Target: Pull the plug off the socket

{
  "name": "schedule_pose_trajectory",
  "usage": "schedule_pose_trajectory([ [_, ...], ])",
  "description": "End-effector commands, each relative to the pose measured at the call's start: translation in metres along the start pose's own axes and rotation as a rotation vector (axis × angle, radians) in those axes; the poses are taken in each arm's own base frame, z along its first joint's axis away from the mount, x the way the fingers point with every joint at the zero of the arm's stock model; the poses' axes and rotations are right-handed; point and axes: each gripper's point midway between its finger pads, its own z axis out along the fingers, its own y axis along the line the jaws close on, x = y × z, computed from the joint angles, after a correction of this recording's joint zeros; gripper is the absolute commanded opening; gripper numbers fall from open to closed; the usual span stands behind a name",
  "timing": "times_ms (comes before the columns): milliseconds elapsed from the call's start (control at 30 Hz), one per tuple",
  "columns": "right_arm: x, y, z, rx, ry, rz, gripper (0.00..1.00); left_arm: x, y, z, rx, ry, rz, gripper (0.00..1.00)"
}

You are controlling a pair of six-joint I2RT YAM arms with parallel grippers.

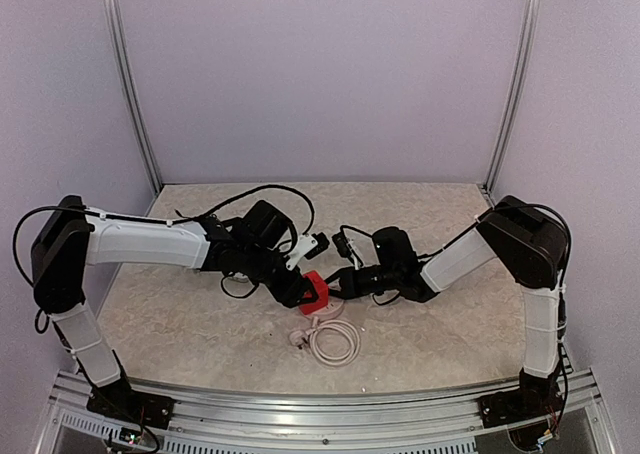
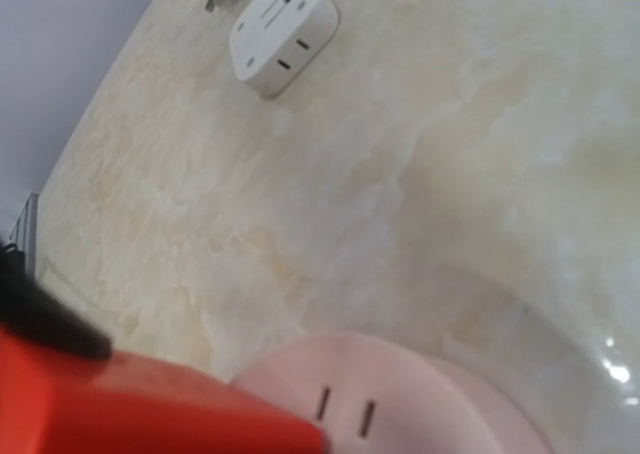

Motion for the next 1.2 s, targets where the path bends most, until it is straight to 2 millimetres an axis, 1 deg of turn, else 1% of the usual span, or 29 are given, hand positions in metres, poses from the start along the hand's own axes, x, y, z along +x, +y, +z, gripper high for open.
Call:
schedule_pose_trajectory([
  [0,0.117,-0.063,-0.002,0.226,0.3,0.185,0.0,-0.085,-0.031,-0.039,-0.035,-0.294,0.194,0.0],
  [67,0.118,-0.064,-0.002,0.23,0.302,0.184,0.0,-0.084,-0.025,-0.039,-0.04,-0.301,0.166,0.0],
  [100,0.117,-0.064,-0.002,0.232,0.301,0.183,0.0,-0.087,-0.021,-0.043,-0.02,-0.315,0.128,0.0],
  [167,0.119,-0.065,-0.002,0.235,0.304,0.186,0.0,-0.091,-0.009,-0.05,0.051,-0.335,0.022,0.0],
  [233,0.118,-0.064,-0.002,0.236,0.302,0.181,0.0,-0.094,-0.003,-0.055,0.106,-0.355,-0.044,0.0],
  [267,0.119,-0.065,-0.002,0.237,0.304,0.181,0.0,-0.095,-0.006,-0.056,0.107,-0.356,-0.037,0.0],
  [300,0.119,-0.064,-0.002,0.236,0.305,0.18,0.0,-0.093,-0.005,-0.052,0.064,-0.338,-0.019,0.0],
  [400,0.119,-0.063,-0.002,0.236,0.307,0.177,0.0,-0.082,-0.023,-0.034,-0.045,-0.266,0.165,0.0],
  [433,0.119,-0.063,-0.002,0.235,0.306,0.175,0.0,-0.08,-0.025,-0.031,-0.062,-0.259,0.193,0.0],
  [467,0.119,-0.063,-0.002,0.235,0.306,0.176,0.0,-0.08,-0.026,-0.031,-0.052,-0.264,0.184,0.0],
  [533,0.119,-0.063,-0.002,0.237,0.306,0.176,0.0,-0.083,-0.016,-0.036,-0.008,-0.292,0.096,0.0],
  [600,0.118,-0.063,-0.002,0.238,0.304,0.173,0.0,-0.084,-0.001,-0.04,0.049,-0.303,-0.007,0.0],
  [633,0.118,-0.063,-0.002,0.238,0.304,0.172,0.0,-0.084,0.003,-0.042,0.086,-0.308,-0.046,0.0],
  [700,0.119,-0.063,-0.003,0.24,0.305,0.173,0.0,-0.085,-0.003,-0.04,0.104,-0.31,-0.048,0.0],
  [733,0.12,-0.063,-0.003,0.241,0.307,0.174,0.0,-0.084,-0.009,-0.038,0.082,-0.304,-0.005,0.0],
  [767,0.12,-0.064,-0.003,0.242,0.307,0.173,0.0,-0.083,-0.019,-0.034,0.046,-0.296,0.067,0.0],
  [833,0.12,-0.064,-0.003,0.242,0.307,0.174,0.0,-0.085,-0.029,-0.032,-0.028,-0.289,0.153,0.0],
  [867,0.12,-0.064,-0.003,0.242,0.308,0.174,0.0,-0.087,-0.03,-0.033,-0.023,-0.291,0.147,0.0],
  [967,0.117,-0.063,-0.002,0.239,0.303,0.171,0.0,-0.088,-0.024,-0.036,-0.01,-0.3,0.123,0.0],
  [1167,0.116,-0.062,-0.002,0.237,0.299,0.168,0.0,-0.088,-0.022,-0.056,0.012,-0.319,0.121,0.0],
])
